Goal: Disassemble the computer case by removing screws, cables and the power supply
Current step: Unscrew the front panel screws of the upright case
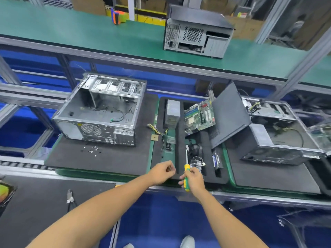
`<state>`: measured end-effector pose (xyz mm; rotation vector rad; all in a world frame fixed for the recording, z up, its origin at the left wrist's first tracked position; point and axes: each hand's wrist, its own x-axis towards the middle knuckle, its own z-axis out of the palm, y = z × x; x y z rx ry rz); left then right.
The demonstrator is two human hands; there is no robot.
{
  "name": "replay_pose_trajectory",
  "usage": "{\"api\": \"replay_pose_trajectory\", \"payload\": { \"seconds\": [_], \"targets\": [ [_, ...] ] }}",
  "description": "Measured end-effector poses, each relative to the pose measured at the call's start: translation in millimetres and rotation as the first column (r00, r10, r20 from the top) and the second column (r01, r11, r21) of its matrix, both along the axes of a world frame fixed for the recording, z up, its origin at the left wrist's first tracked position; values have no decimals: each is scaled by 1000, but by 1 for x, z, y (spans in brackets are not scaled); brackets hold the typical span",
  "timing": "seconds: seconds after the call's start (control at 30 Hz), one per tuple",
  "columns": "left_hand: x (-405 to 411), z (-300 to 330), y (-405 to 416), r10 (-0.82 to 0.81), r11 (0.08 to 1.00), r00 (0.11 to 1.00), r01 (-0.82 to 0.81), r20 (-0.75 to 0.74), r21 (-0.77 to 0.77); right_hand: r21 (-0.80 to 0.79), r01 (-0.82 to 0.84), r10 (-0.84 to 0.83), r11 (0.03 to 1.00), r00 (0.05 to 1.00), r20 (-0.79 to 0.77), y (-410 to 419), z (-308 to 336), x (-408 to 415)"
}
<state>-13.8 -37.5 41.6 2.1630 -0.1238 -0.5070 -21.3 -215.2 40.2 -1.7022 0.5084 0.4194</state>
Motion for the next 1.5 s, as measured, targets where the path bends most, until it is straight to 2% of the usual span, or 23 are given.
{"api": "replay_pose_trajectory", "payload": {
  "seconds": [0.3, 0.5, 0.6, 0.7, 0.83, 1.03, 1.2, 1.27, 1.5],
  "targets": [
    [59, 26, -79, 15, 995, 993, -3, 115, -101, -27, 65, -61, 998, 989, 138, -75, 41, 60],
    [94, 46, -139, 9, 990, 960, 32, 280, -140, -229, 74, -5, 971, 957, 289, -138, 63, 99],
    [111, 53, -163, -26, 991, 906, 78, 423, -106, -271, 133, -30, 953, 936, 352, -165, 72, 116],
    [128, 59, -181, -29, 995, 888, 72, 459, -76, -327, 164, -19, 931, 914, 404, -189, 77, 129],
    [157, 68, -202, -4, 1000, 886, 4, 464, 0, -441, 154, 65, 884, 895, 442, -219, 78, 149],
    [199, 71, -205, 16, 976, 882, -117, 471, 185, -463, 68, 142, 884, 903, 405, -257, 66, 179],
    [209, 54, -198, 27, 911, 893, -207, 450, 358, -412, 78, 113, 908, 901, 418, -258, 61, 199],
    [208, 46, -188, -18, 864, 896, -210, 444, 458, -472, 59, 167, 879, 892, 421, -254, 61, 207],
    [203, 39, -136, -41, 803, 882, -251, 470, 540, -591, 22, 254, 806, 889, 380, -228, 66, 233]
  ]
}}
